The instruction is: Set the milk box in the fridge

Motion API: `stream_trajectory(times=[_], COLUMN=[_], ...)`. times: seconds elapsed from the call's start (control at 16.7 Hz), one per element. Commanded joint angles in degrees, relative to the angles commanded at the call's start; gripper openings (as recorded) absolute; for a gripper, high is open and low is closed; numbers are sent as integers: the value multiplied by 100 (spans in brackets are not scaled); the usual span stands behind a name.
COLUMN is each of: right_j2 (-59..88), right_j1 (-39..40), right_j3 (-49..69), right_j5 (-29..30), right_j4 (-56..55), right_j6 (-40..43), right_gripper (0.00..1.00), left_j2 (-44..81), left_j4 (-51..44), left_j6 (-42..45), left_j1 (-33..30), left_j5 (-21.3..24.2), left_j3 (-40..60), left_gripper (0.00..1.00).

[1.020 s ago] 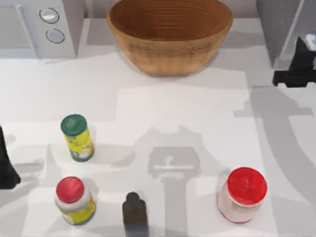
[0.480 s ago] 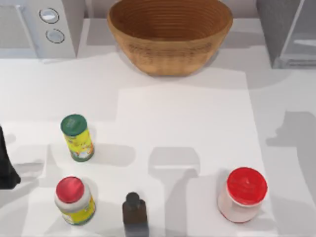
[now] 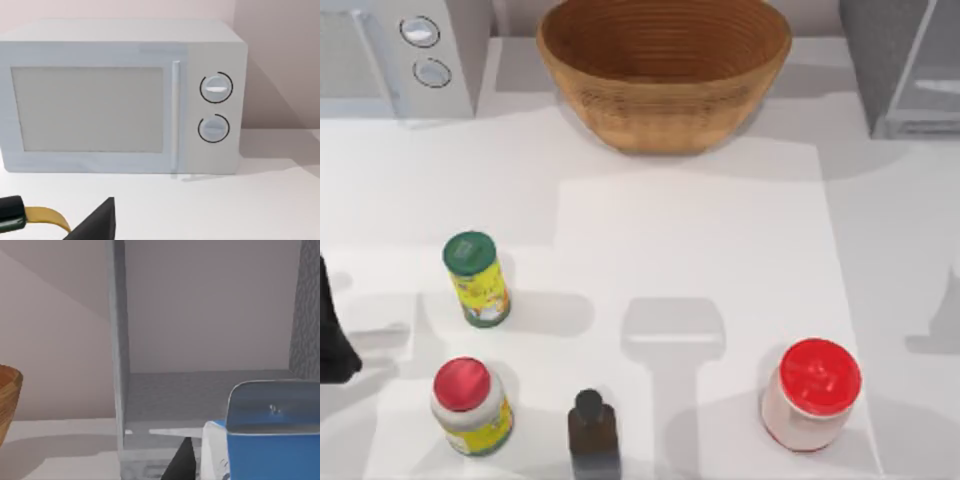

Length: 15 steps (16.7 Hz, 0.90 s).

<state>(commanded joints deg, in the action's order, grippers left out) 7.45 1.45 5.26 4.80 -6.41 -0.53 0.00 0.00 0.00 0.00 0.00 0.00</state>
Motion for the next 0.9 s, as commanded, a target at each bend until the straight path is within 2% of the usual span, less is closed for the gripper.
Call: stream_trajectory(times=[0.24,0.48,0.66,0.9], right_j2=[-715,-745,-691,-42], right_j1=[-146,-145,-139,-220], right_j3=[-498,-526,-465,63], right_j5=[-455,-480,-484,-610], right_j4=[613,640,578,-28], right_j6=[51,53,51,130], right_gripper=[0,0,0,0], left_j2=[0,0,0,0], left_j4=[0,0,0,0], left_j6=[0,0,0,0], left_j1=[0,0,0,0], left_j5=[0,0,0,0], left_j3=[0,0,0,0], left_gripper=[100,100,100,100])
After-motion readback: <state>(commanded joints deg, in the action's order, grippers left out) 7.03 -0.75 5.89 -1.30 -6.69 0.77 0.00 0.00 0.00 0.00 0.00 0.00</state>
